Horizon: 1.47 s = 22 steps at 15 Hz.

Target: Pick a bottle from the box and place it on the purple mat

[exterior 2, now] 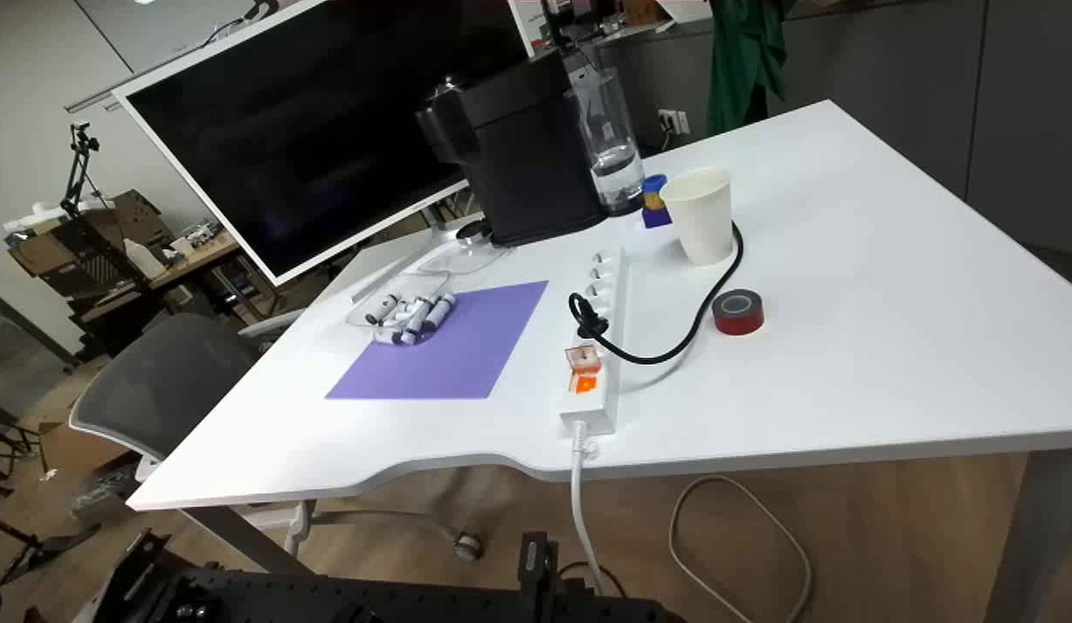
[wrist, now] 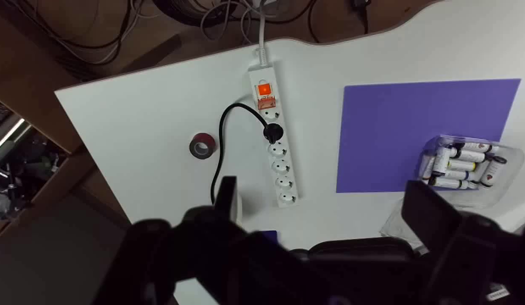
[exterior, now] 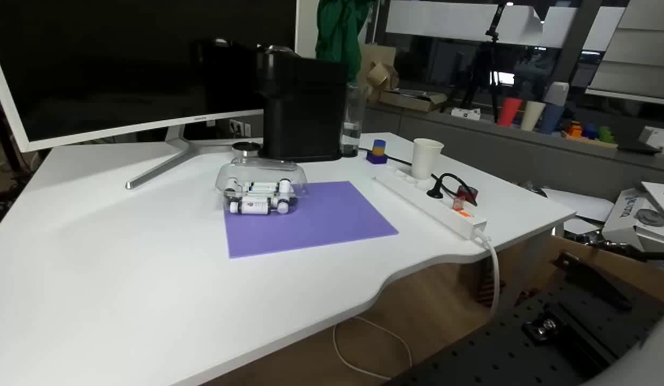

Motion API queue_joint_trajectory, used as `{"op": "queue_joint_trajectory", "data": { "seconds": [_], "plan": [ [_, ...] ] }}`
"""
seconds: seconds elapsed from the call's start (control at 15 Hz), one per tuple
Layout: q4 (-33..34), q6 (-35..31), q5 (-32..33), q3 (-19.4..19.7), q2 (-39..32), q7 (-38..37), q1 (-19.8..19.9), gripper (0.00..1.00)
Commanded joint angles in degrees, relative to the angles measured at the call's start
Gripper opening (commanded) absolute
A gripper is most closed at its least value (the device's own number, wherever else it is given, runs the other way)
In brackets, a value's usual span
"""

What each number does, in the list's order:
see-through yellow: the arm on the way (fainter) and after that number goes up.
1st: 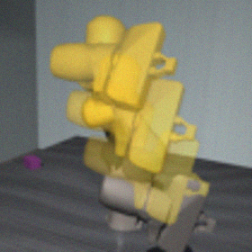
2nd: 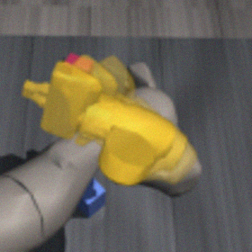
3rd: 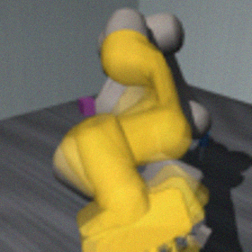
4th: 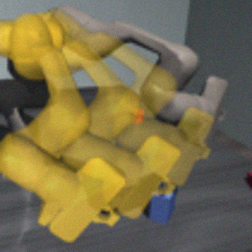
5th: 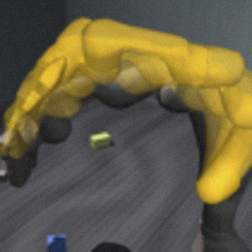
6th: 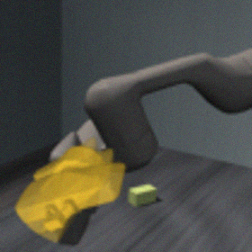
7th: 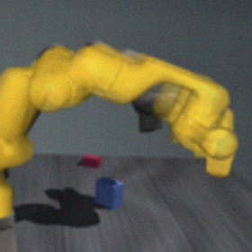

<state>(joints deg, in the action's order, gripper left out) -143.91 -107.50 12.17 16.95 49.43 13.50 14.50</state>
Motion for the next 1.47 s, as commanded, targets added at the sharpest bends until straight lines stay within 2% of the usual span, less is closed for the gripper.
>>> {"op": "queue_joint_trajectory", "data": {
  "seconds": [0.0, 0.73, 0.93, 1.13, 1.4],
  "plan": [
    [0.2, 0.1, 0.2, 0.2, 0.0, -0.2, -0.4, 1.0],
    [0.2, 0.1, 0.2, 0.2, 0.1, -0.2, -0.4, 1.0],
    [0.5, -3.2, -0.1, -0.5, -2.2, -1.5, -1.1, 1.0],
    [0.2, -7.9, -0.3, -2.6, -6.9, -2.2, -3.3, 1.0],
    [-0.4, -12.0, -1.2, -7.7, -14.5, -2.9, -7.5, 1.0]
  ]
}}
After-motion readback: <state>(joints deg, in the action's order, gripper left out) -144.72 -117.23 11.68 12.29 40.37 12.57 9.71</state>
